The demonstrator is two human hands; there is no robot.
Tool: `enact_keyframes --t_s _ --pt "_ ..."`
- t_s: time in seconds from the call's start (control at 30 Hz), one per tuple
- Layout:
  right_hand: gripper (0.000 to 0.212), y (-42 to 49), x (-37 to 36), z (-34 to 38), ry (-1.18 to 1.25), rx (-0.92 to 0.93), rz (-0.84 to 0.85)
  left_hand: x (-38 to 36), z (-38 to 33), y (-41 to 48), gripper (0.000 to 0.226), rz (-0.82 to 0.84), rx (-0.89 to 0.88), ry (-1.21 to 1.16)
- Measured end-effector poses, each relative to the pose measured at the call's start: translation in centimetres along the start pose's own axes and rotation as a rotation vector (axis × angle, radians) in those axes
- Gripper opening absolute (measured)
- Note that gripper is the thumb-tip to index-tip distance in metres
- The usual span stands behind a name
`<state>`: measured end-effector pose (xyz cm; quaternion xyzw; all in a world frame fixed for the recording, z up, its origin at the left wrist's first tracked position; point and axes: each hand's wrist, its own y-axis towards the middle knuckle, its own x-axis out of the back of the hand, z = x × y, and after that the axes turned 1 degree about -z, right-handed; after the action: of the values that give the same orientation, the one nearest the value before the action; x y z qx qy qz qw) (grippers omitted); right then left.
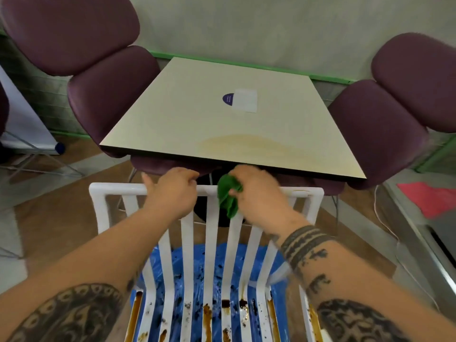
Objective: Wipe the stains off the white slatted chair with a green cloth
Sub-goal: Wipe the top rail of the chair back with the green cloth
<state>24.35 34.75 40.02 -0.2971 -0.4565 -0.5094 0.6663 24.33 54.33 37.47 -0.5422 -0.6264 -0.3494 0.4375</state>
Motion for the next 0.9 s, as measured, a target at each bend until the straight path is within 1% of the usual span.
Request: enact_keyframes --t_s 0.03,0.1,0.17,0.23,0.3,0.37,0.47,0.53,0.63,0.7,0.77,0.83,0.9 --pt "0.053 -0.5 -1.4 0.1 -0.034 0.045 0.027 -0.7 -1.1 -0.1 0.037 -0.003 0.007 -0.027" --pt "0.065 -0.7 -2.9 -0.5 -0.061 0.053 -0.009 -2.3 -2.4 -0.5 0.037 -0.031 0.006 0.050" --pt "0.064 -0.7 -3.0 -1.5 -0.108 0.052 -0.037 -3.3 -2.5 -1.0 0.039 -0.073 0.000 0.120" --pt "0.062 -0.7 -2.9 -2.6 -0.140 0.062 -0.061 -3.4 -2.3 -1.1 0.039 -0.093 0.008 0.118" --pt "0.059 -0.6 -2.6 -3.6 -0.142 0.064 -0.065 -3.1 -2.6 -0.9 0.038 -0.058 0.030 0.099" --pt "0.050 -0.6 -2.0 -4.1 -0.120 0.051 -0.079 -2.9 -2.7 -0.9 0.037 -0.031 0.047 0.085" --pt "0.033 -1.1 -0.2 -6.1 -0.038 -0.062 -0.137 -2.7 -2.6 -1.0 0.037 -0.016 0.039 0.067" --pt "0.030 -1.4 1.0 -8.3 -0.052 -0.157 -0.158 -2.7 -2.5 -1.0 0.036 -0.004 0.033 0.065" --pt "0.026 -0.4 2.7 -10.8 -0.124 -0.344 -0.133 -2.9 -2.4 -1.0 0.037 -0.014 0.025 0.090" --pt "0.022 0.1 3.9 -10.9 -0.080 -0.424 -0.193 -2.9 -2.5 -1.0 0.037 -0.011 0.025 0.094" --pt "0.025 0.3 4.3 -9.6 0.031 -0.388 -0.232 -3.0 -2.5 -0.9 0.037 -0.017 0.024 0.104" --pt "0.032 -0.4 2.9 -7.2 0.105 -0.236 -0.154 -3.1 -2.4 -0.9 0.037 -0.023 0.026 0.114" --pt "0.044 -1.1 0.3 -5.9 0.097 -0.081 -0.108 -3.2 -2.3 -0.8 0.037 -0.031 0.025 0.122"
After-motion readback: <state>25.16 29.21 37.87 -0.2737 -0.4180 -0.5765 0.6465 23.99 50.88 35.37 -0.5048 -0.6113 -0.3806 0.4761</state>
